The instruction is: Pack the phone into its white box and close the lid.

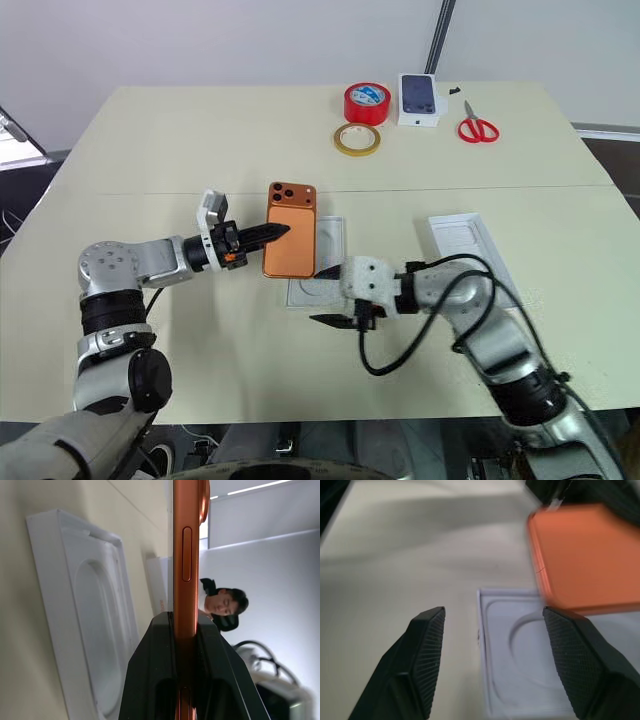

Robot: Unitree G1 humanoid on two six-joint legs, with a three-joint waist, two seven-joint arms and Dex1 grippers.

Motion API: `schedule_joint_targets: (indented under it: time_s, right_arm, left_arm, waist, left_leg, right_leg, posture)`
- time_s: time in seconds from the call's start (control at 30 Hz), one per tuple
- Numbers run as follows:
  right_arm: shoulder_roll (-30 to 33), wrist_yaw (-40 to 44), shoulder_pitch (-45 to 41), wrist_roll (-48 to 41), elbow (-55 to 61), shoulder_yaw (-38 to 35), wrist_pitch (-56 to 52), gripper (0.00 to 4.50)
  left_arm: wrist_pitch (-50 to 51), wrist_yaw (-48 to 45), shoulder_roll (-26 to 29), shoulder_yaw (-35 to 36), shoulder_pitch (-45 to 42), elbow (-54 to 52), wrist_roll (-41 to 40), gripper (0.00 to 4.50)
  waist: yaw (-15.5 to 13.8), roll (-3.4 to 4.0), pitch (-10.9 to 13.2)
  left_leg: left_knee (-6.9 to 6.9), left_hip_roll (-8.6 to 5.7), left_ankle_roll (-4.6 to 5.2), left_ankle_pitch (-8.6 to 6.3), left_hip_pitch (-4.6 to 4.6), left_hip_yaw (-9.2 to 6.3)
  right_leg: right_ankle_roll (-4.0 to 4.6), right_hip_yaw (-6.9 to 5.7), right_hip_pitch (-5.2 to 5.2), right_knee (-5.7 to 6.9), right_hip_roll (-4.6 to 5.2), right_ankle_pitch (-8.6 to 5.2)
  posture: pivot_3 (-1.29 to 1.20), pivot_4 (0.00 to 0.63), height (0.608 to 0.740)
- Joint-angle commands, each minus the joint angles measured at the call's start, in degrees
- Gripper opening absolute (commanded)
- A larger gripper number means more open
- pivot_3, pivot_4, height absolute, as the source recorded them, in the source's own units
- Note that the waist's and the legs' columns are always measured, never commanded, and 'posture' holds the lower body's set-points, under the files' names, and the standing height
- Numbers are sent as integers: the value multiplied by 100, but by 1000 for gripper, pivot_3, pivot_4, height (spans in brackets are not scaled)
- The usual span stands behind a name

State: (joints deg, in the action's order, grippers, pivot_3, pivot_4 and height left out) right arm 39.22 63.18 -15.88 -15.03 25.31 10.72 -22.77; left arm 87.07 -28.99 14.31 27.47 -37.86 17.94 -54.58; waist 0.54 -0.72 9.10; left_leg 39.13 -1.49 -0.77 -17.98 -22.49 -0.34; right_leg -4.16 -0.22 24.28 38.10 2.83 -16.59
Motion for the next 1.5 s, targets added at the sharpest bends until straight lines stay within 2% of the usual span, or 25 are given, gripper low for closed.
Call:
schedule_joint_targets:
  time_s: [0.03, 0.13, 0.23, 0.53, 0.83, 1.13, 1.27, 1.37, 1.43, 1.5]
  right_arm:
    - [517, 165, 310, -27, -186, -518, 318, 3379]
    - [717, -31, 318, 177, -892, -827, 744, 3379]
    - [511, -323, 76, 141, -1470, -1033, 965, 3379]
    - [271, -383, -32, 177, -1703, -892, 1173, 3379]
    - [181, -423, -158, 291, -1806, -725, 1287, 3411]
    - [52, -484, -221, 361, -1894, -599, 1345, 3411]
    - [-47, -561, -281, 368, -1916, -574, 1293, 3411]
    - [-83, -561, -311, 225, -1943, -614, 1096, 2475]
    - [-143, -719, -324, 434, -2017, -534, 1278, 1499]
    - [-185, -801, -344, 588, -2088, -432, 1373, 471]
  left_arm:
    - [-113, -232, 53, -152, 48, -156, -84, 0]
    - [-165, -258, -10, -253, 145, -203, -100, 0]
    - [-191, -221, -104, -333, 248, -266, -120, 0]
    - [-264, -168, -281, -468, 362, -257, -147, 0]
    - [-400, -260, -213, -810, 454, -575, -32, 4231]
    - [-309, -554, 568, -1089, 548, -1259, -115, 4231]
    - [-959, -806, 1064, -1476, 546, -1607, 275, 4231]
    - [-2540, -973, 1363, -2185, 607, -1660, 1374, 3356]
    - [-4098, -1367, 1505, -2758, 784, -1579, 2269, 2406]
    - [-4869, -1608, 1489, -2974, 877, -1364, 2638, 1381]
  waist:
    - [-8, 0, 0]
    - [-13, -1, 1]
    - [13, -1, 1]
    - [-10, -1, 1]
    - [-6, 1, -1]
    - [5, 1, -1]
    - [6, 2, -1]
    - [4, 2, -1]
    - [1, 3, -1]
    - [-2, 3, -2]
  left_leg:
    - [0, 0, 0, 0, 0, 0]
    - [1, 0, 3, -2, 0, 1]
    - [1, 1, 2, 0, 1, 2]
    - [3, 5, -1, 2, 2, 3]
    - [5, 5, -1, 2, 4, 3]
    - [5, 6, -2, 2, 6, 2]
    - [5, 5, -2, 2, 7, 2]
    - [5, 5, -2, 3, 7, 2]
    - [4, 5, -2, 3, 7, 2]
    - [2, 5, -2, 2, 6, 3]
  right_leg:
    - [0, 0, 0, -1, 0, 0]
    - [0, 1, -5, -3, 1, 0]
    - [0, 1, -4, -1, 0, 0]
    - [0, 1, -4, 1, -5, 0]
    - [0, 1, -7, 2, -5, 0]
    - [0, 1, -8, 4, -5, 0]
    - [0, 1, -8, 4, -5, 0]
    - [0, 1, -9, 3, -4, 0]
    - [1, 1, -9, 1, -4, 0]
    - [1, 1, -8, -3, -4, 0]
  posture:
    - [0, 150, 740]
    - [0, 150, 740]
    - [0, 150, 740]
    - [0, 150, 740]
    - [0, 150, 740]
    - [0, 150, 740]
    - [0, 150, 740]
    - [0, 150, 740]
    - [0, 150, 740]
    - [0, 150, 740]
